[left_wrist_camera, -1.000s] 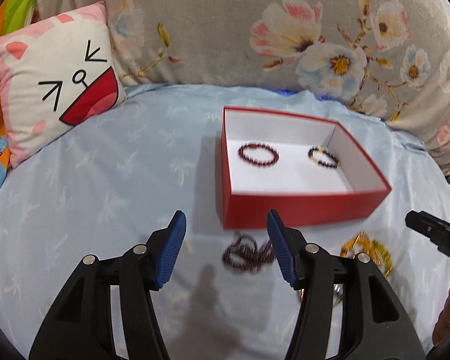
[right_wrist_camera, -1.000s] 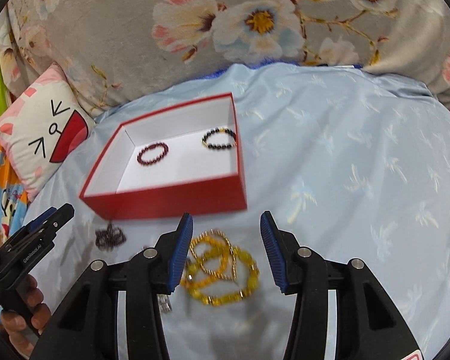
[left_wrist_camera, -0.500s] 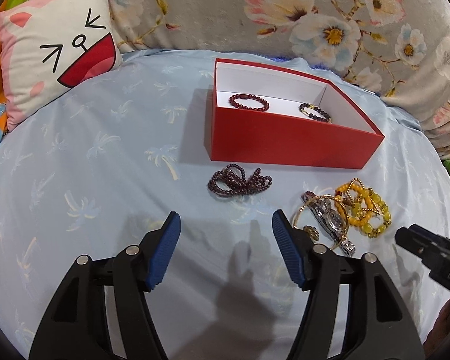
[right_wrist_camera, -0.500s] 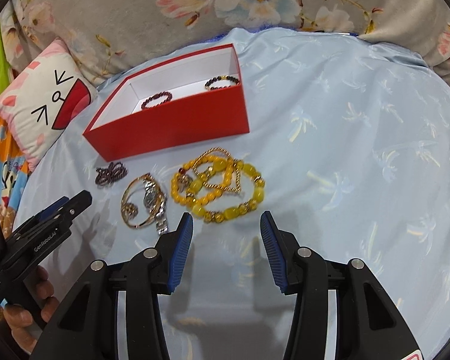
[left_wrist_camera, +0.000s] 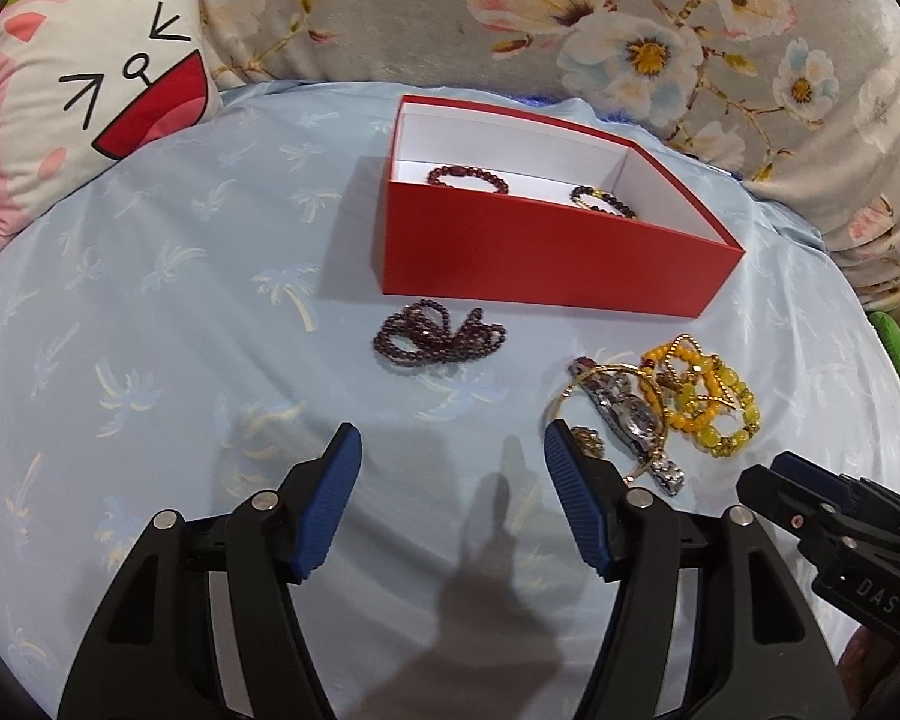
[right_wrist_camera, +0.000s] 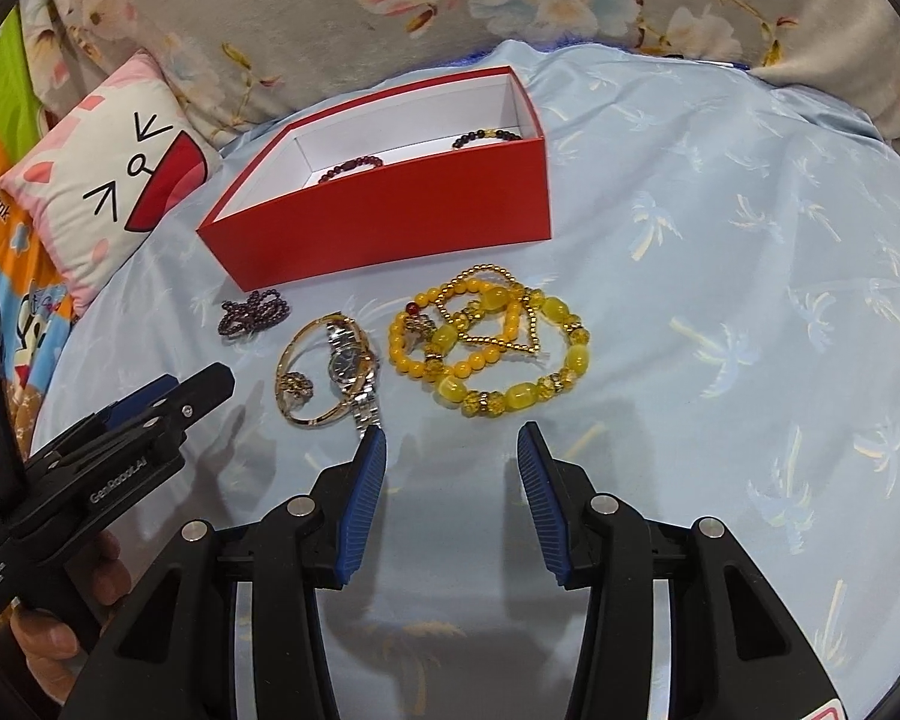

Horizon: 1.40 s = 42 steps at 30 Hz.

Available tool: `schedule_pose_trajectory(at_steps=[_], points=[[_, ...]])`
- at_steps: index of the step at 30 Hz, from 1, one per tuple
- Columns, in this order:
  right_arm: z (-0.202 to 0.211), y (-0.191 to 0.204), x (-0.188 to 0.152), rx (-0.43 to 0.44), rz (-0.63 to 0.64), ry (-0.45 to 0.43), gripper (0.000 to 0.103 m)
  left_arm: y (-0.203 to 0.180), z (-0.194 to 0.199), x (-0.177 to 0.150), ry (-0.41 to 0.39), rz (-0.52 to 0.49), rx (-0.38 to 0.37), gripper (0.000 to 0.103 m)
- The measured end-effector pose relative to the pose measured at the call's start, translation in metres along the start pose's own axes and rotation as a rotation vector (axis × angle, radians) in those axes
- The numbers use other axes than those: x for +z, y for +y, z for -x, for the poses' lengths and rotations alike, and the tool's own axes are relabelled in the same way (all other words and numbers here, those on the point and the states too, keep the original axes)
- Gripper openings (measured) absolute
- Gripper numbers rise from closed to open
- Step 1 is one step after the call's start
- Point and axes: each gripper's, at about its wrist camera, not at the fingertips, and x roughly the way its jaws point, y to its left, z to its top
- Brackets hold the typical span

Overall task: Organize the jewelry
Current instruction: 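Lift both open tools out of the red box back over the pile, then grasp the gold bangle with the left tool while the right tool grasps a yellow bead bracelet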

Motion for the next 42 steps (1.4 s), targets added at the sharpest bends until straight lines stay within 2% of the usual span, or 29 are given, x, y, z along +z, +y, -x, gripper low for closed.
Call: schedule_pose_trajectory(at_steps=[8, 12, 13, 17, 22, 25, 27, 28, 29, 36, 42], points=[[0.002, -0.012, 0.004, -0.008, -0.031, -0.011, 0.044, -0.032, -0.014, 0.01, 0.014, -0.055, -0.059, 0.059], [0.002, -0.016, 0.005, -0.009, -0.038, -0.015, 0.044, -0.038, -0.019, 0.012, 0.034, -0.044, -0.104, 0.059], [0.001, -0.018, 0.005, -0.009, -0.041, -0.015, 0.044, -0.041, -0.019, 0.012, 0.033, -0.047, -0.107, 0.06], [0.001, -0.023, 0.008, -0.012, -0.05, -0.019, 0.044, -0.054, -0.022, 0.012, 0.028, -0.082, -0.1, 0.074], [0.002, -0.03, 0.01, -0.025, -0.063, -0.026, 0.044, -0.064, -0.035, 0.012, 0.053, -0.097, -0.101, 0.078], [0.003, -0.035, 0.011, -0.029, -0.072, -0.029, 0.044, -0.065, -0.041, 0.011, 0.065, -0.104, -0.089, 0.076], [0.002, -0.037, 0.011, -0.032, -0.073, -0.031, 0.044, -0.067, -0.041, 0.01, 0.061, -0.117, -0.078, 0.067], [0.002, -0.037, 0.011, -0.032, -0.075, -0.031, 0.044, -0.067, -0.041, 0.01, 0.059, -0.123, -0.079, 0.058], [0.002, -0.037, 0.012, -0.031, -0.075, -0.031, 0.044, -0.066, -0.04, 0.01, 0.058, -0.125, -0.079, 0.057], [0.002, -0.037, 0.013, -0.028, -0.072, -0.031, 0.044, -0.062, -0.031, 0.014, 0.038, -0.098, -0.099, 0.057], [0.002, -0.034, 0.012, -0.025, -0.065, -0.034, 0.044, -0.047, 0.0, 0.025, -0.024, -0.052, -0.106, 0.057]])
